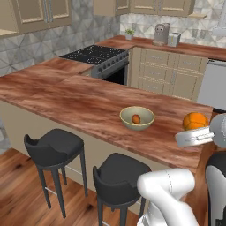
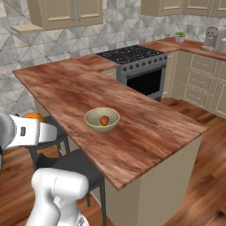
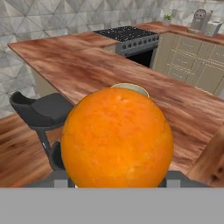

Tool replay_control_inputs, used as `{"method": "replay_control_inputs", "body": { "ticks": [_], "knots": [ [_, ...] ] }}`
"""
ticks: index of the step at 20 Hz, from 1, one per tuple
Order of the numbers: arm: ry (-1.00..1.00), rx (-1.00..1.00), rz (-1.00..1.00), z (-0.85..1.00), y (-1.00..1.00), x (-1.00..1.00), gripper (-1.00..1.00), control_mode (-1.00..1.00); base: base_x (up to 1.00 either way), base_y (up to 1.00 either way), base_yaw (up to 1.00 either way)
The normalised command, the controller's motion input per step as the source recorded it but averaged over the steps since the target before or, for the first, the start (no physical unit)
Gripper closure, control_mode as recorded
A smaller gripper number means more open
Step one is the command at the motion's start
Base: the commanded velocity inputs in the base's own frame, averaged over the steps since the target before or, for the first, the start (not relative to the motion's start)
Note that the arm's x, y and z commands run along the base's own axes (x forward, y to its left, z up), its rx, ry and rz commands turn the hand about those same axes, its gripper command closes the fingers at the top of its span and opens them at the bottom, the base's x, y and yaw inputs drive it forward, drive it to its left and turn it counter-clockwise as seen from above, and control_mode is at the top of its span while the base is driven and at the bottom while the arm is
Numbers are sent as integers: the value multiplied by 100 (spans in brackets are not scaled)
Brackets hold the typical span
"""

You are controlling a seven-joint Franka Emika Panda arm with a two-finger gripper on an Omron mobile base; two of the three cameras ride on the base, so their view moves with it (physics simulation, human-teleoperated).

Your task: Retrieve the mango and orange from the fridge and place them into the bowl on the dining table.

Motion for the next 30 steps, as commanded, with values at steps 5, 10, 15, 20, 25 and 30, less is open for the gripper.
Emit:
{"method": "replay_control_inputs", "body": {
  "ticks": [5, 10, 15, 20, 25, 30],
  "knots": [
    [10, 2, 0, -1, 0, 83, 100, -100, 0, 0, 0],
    [8, 3, 0, 0, 0, 79, 100, -100, 0, 0, 0],
    [11, 1, 0, -17, -10, 52, 100, -100, 0, 0, 0],
    [16, 0, 0, -39, -14, 34, 100, -100, 0, 0, 0],
    [17, 0, 0, -47, -14, 26, 100, -100, 0, 0, 0],
    [18, 0, 0, -38, -5, 32, 100, -100, 0, 0, 0]
  ]
}}
